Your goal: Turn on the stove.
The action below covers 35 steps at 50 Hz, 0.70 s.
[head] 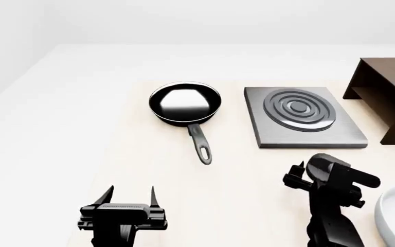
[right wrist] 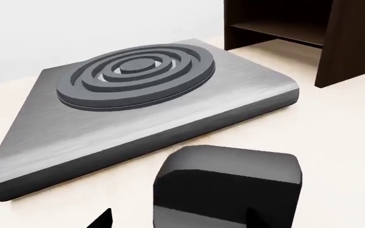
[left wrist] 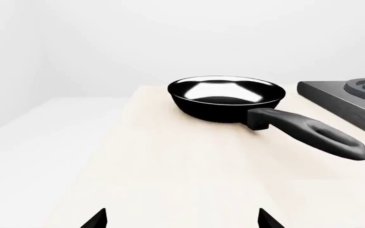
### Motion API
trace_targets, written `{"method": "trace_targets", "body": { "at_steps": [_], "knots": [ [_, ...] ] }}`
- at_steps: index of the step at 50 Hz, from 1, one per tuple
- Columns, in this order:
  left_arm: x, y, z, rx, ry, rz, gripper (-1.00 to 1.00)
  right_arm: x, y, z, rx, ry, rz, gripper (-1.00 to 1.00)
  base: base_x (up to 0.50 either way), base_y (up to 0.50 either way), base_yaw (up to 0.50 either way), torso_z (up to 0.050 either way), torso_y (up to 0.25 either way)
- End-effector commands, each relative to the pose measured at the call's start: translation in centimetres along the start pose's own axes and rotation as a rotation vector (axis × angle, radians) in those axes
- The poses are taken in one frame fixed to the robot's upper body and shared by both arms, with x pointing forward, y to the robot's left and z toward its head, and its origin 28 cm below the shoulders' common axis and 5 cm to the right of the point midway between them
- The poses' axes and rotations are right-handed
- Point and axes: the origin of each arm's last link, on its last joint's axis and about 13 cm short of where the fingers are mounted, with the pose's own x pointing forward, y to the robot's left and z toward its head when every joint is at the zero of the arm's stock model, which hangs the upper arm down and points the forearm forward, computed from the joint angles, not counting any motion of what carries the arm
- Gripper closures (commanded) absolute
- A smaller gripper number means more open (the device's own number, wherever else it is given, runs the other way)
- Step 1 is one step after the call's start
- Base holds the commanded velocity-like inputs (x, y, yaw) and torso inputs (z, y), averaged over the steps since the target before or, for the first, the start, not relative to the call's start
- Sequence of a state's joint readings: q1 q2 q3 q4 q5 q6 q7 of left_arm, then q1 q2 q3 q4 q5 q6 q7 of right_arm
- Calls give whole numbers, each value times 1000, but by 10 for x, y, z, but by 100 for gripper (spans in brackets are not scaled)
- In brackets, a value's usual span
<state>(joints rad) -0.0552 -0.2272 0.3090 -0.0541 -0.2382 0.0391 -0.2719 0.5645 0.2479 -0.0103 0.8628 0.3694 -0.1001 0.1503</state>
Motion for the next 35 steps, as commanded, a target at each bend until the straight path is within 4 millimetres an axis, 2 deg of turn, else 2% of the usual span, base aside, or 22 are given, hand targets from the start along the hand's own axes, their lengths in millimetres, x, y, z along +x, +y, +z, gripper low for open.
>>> {"method": "trace_targets", "body": {
  "at_steps": [1, 17, 35],
  "knots": [
    [0, 0, 0, 1, 0, -1, -100, 1, 3, 10, 1, -20, 5, -100, 0, 0, 0, 0, 0],
    [0, 0, 0, 0, 1, -2, -100, 2, 4, 15, -11, -29, 0, -100, 0, 0, 0, 0, 0],
    [0, -1, -1, 3, 4, -8, -100, 11, 3, 15, -10, -11, -11, -100, 0, 0, 0, 0, 0]
  ]
}}
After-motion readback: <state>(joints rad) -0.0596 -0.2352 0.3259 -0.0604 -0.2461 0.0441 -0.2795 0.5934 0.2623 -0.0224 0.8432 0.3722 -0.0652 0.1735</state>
